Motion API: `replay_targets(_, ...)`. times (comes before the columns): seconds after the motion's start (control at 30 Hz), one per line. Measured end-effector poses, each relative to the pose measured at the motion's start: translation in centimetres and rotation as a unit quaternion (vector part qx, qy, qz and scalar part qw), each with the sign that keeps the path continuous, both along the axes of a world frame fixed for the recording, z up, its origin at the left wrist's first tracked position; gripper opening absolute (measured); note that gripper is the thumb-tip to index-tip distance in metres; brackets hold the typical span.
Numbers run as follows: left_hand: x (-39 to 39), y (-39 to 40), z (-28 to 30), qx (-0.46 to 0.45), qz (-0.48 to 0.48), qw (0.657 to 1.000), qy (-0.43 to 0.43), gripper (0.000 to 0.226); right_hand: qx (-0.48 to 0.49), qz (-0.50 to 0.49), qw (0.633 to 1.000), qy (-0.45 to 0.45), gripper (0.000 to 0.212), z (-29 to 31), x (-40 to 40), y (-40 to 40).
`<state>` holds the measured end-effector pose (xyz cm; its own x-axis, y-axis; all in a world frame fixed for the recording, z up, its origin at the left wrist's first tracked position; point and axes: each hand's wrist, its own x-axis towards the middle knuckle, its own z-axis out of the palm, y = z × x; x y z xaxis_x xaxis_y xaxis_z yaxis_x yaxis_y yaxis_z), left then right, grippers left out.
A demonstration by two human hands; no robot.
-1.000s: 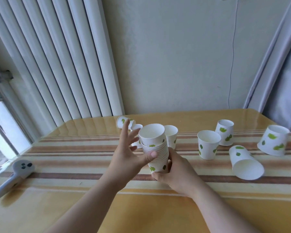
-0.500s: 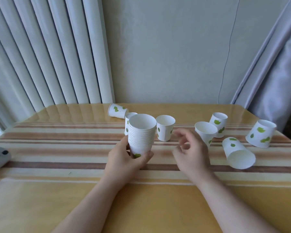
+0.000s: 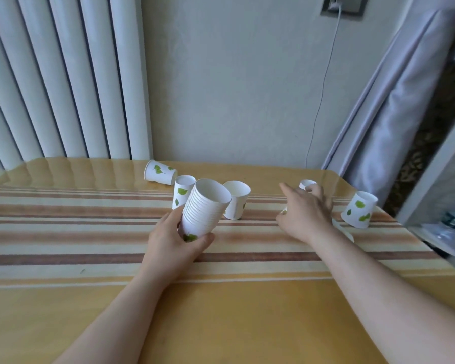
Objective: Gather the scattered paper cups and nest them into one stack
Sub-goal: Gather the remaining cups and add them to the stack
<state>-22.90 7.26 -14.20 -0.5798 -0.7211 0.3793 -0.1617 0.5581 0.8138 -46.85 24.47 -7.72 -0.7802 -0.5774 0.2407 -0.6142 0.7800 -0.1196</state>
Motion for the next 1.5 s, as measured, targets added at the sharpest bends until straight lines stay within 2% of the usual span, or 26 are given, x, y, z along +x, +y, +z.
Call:
replay_targets(0.1,0.1,0.0,-0.1,0.005,-0.010,1.000,0.001,0.057,0.075,0.029,0.996,-0.029,0.086,-0.3,-0.8,1.2)
replay_targets(0.17,0.1,-0.1,-0.2,0.008,-0.013,1.000,0.005,0.057,0.079,0.065,0.994,-0.042,0.095,-0.3,-1.1,2.1)
replay_targets(0.27,0.0,-0.2,-0.3,0.009,-0.016,1.000,0.011,0.057,-0.048,0.185,0.981,-0.021,0.093,0.0,-1.6,2.8)
replay_targets(0.33,0.0,-0.3,-0.3,0.008,-0.017,1.000,0.010,0.058,-0.134,0.214,0.967,-0.018,0.083,-0.3,-1.8,2.6)
replay_targets(0.47,0.0,-0.3,-0.3,0.006,-0.017,1.000,0.009,0.060,-0.215,0.162,0.963,-0.002,0.060,-0.8,-1.1,1.6)
replay_targets(0.63,0.0,-0.3,-0.3,-0.005,-0.015,1.000,0.000,0.059,-0.193,0.153,0.969,0.028,0.043,-1.0,-1.0,1.3)
replay_targets(0.73,0.1,-0.1,-0.2,-0.015,-0.019,1.000,-0.003,0.060,-0.216,0.128,0.968,0.011,0.051,-1.1,-0.6,1.2)
replay_targets(0.83,0.1,0.0,-0.2,-0.022,-0.027,0.999,-0.009,0.066,-0.138,0.086,0.984,-0.072,0.065,-0.2,-0.3,1.1)
replay_targets(0.9,0.1,0.0,-0.2,-0.028,-0.032,0.999,-0.021,0.070,-0.110,0.063,0.987,-0.096,0.058,0.7,0.2,1.0)
replay_targets(0.97,0.1,-0.1,-0.2,-0.040,-0.034,0.998,-0.033,0.071,-0.190,0.076,0.977,-0.059,0.045,1.7,1.2,1.0)
replay_targets(1.0,0.0,-0.1,-0.3,-0.047,-0.034,0.998,-0.038,0.072,-0.267,0.093,0.958,-0.051,0.039,2.3,1.7,1.0)
replay_targets(1.03,0.0,-0.2,-0.3,-0.053,-0.033,0.997,-0.041,0.074,-0.365,0.112,0.920,-0.084,0.032,3.0,2.4,1.1)
replay_targets(1.07,0.0,-0.2,-0.4,-0.057,-0.033,0.997,-0.043,0.076,-0.474,0.136,0.858,-0.147,0.026,3.9,3.1,1.0)
replay_targets(1.13,0.0,-0.2,-0.3,-0.062,-0.032,0.997,-0.044,0.079,-0.631,0.166,0.699,-0.292,0.019,5.2,4.6,0.5)
replay_targets(1.17,-0.1,-0.2,-0.3,-0.064,-0.032,0.996,-0.044,0.080,-0.661,0.166,0.650,-0.337,0.017,5.4,5.1,0.1)
replay_targets(1.2,-0.1,-0.2,-0.2,-0.067,-0.033,0.996,-0.045,0.081,-0.665,0.171,0.631,-0.362,0.015,5.3,5.6,-0.2)
replay_targets(1.23,0.0,-0.1,-0.2,-0.071,-0.036,0.996,-0.046,0.082,-0.652,0.180,0.642,-0.362,0.015,4.9,6.1,-0.5)
replay_targets(1.33,0.0,-0.1,-0.1,-0.080,-0.038,0.995,-0.049,0.083,-0.553,0.226,0.741,-0.306,0.023,3.2,7.3,-1.1)
replay_targets(1.37,0.0,-0.1,-0.1,-0.080,-0.036,0.995,-0.052,0.082,-0.523,0.231,0.760,-0.309,0.028,2.6,7.5,-1.3)
replay_targets(1.43,-0.1,0.0,-0.1,-0.082,-0.035,0.994,-0.057,0.082,-0.489,0.236,0.774,-0.325,0.040,2.0,7.7,-1.6)
replay_targets(1.5,-0.1,-0.1,-0.1,-0.080,-0.033,0.995,-0.052,0.079,-0.482,0.244,0.770,-0.340,0.051,1.8,7.6,-1.9)
